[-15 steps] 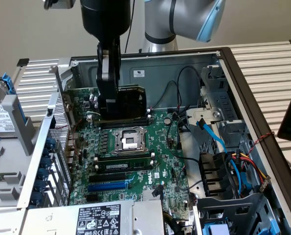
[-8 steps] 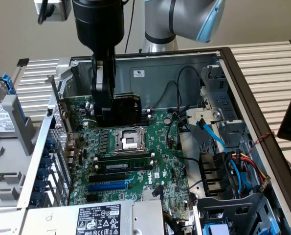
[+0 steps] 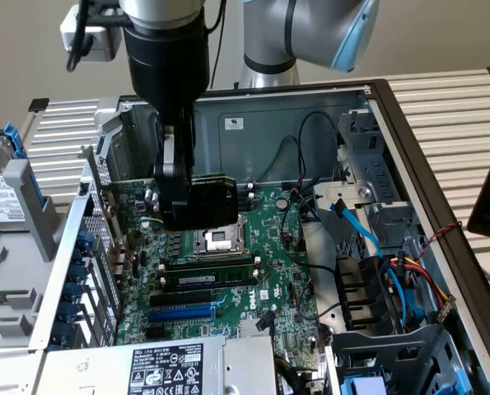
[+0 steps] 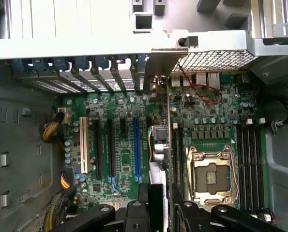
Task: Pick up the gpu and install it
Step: 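Insert the gpu into the slot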
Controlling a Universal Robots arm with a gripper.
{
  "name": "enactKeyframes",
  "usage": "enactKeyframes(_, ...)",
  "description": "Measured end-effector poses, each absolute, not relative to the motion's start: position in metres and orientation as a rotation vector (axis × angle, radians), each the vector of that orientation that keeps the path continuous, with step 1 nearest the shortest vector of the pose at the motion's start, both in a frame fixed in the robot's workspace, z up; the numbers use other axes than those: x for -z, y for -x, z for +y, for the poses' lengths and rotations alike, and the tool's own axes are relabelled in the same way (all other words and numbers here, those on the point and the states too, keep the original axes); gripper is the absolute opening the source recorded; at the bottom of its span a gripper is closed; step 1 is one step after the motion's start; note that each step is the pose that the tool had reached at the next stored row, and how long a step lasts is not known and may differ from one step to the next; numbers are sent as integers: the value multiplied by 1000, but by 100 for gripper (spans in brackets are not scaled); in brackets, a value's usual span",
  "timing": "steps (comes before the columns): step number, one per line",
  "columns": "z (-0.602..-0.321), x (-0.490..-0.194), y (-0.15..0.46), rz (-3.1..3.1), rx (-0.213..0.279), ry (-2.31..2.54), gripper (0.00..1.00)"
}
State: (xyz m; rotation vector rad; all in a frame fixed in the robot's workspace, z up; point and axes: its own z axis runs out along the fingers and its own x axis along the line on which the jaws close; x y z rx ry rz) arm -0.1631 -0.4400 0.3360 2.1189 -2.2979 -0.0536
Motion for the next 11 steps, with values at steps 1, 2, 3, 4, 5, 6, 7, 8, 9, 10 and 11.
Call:
enactKeyframes(1, -443, -334, 163, -2298, 54, -2119, 28)
enactKeyframes(2, -447, -332, 163, -2298, 54, -2119, 28)
enactKeyframes(3, -449, -330, 163, -2298, 54, -2119, 28)
enactKeyframes(4, -450, -328, 163, -2298, 54, -2119, 28)
enactKeyframes(5, -450, -327, 163, -2298, 54, -2119, 28)
enactKeyframes(6, -450, -325, 163, -2298, 54, -2119, 28)
enactKeyframes(7, -451, -323, 163, -2298, 54, -2119, 28)
enactKeyframes(8, -451, -321, 163, -2298, 54, -2119, 28)
enactKeyframes(9, -452, -320, 163, -2298, 54, -2119, 28)
enactKeyframes(10, -453, -318, 163, -2298, 54, -2119, 28)
enactKeyframes(11, -454, -316, 163, -2298, 54, -2119, 28)
